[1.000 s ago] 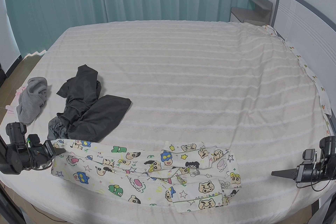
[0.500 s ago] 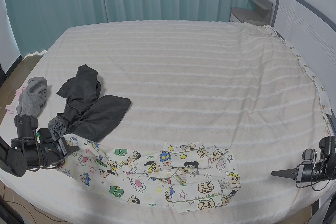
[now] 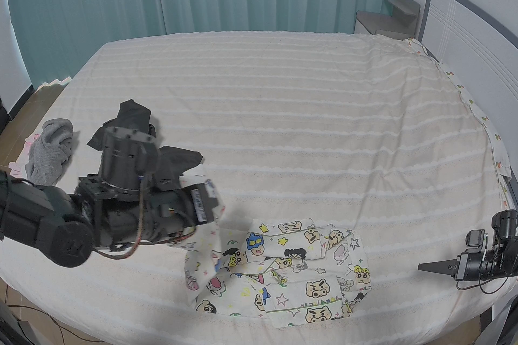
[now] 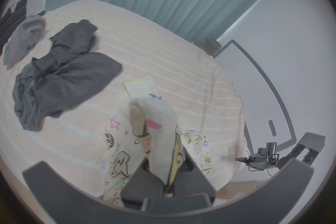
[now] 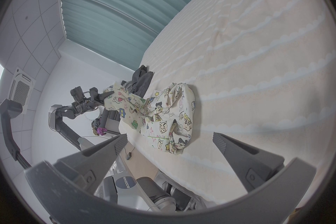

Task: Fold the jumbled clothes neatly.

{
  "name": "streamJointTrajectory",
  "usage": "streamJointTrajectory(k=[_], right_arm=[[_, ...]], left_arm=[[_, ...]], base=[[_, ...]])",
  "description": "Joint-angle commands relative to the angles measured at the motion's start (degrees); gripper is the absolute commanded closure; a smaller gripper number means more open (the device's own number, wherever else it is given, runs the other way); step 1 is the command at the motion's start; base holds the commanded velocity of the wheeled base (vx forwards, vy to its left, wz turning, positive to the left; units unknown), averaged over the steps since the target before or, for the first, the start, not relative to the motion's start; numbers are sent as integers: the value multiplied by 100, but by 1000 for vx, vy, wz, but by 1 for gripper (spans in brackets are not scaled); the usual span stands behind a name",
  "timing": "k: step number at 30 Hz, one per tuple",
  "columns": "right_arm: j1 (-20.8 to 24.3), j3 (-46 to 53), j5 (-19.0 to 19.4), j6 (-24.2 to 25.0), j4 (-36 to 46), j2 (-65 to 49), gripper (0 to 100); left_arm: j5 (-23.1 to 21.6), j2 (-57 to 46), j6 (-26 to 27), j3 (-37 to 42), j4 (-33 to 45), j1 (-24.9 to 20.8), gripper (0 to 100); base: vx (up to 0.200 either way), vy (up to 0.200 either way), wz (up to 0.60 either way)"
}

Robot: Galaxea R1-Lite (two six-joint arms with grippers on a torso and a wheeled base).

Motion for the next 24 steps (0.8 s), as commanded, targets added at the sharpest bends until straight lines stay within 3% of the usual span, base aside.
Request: streamJointTrajectory(k=[1, 4, 9, 14, 24], right_arm=[[0, -4, 2, -12, -5, 44, 0], [0, -4, 2, -12, -5, 61, 0], [0, -4, 2, -21, -5, 61, 0], [18, -4, 2, -21, -5, 70, 0], [35, -4, 2, -21, -5, 70, 0]], left_arm=[[592, 990, -93, -952, 224, -1124, 100], [899, 1482, -110, -1321, 109, -1466, 100], [926, 1833, -462, -1593, -559, -1809, 100], [899, 1930, -506, -1567, -1288, -1967, 100], [855, 1983, -523, -1602, -1499, -1976, 100]], base=[[0, 0, 0], [0, 0, 0], [0, 0, 0], [0, 0, 0], [0, 0, 0]])
